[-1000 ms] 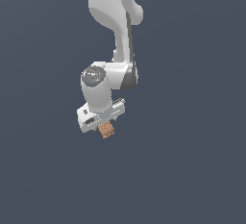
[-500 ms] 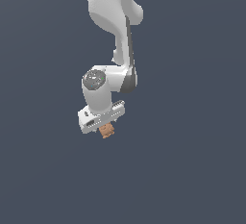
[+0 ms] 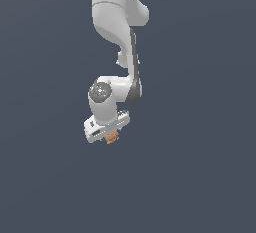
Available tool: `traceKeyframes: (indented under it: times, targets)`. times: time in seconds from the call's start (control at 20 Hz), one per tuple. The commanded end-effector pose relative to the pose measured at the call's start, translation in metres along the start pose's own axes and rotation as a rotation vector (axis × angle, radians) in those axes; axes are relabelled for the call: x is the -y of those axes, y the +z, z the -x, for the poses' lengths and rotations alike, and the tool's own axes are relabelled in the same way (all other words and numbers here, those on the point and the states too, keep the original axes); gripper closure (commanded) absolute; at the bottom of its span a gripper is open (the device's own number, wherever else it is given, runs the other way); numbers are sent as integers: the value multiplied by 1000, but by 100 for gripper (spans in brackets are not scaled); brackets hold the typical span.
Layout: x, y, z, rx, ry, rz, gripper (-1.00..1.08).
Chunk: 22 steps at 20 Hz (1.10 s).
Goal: Pick up the object and move it to a goal position.
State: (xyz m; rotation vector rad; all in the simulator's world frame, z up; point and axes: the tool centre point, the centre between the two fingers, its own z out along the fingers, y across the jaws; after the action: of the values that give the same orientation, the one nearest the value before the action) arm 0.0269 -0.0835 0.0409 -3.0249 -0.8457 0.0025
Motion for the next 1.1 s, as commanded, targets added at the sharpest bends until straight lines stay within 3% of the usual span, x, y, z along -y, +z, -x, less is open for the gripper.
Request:
traceKeyframes:
  times: [0.0, 0.65, 1.05]
  targets:
    - [-1, 0, -1, -1, 0, 1, 108]
    - [0, -2, 0, -2, 0, 2, 108]
    - [13, -24, 3, -2, 0, 2, 108]
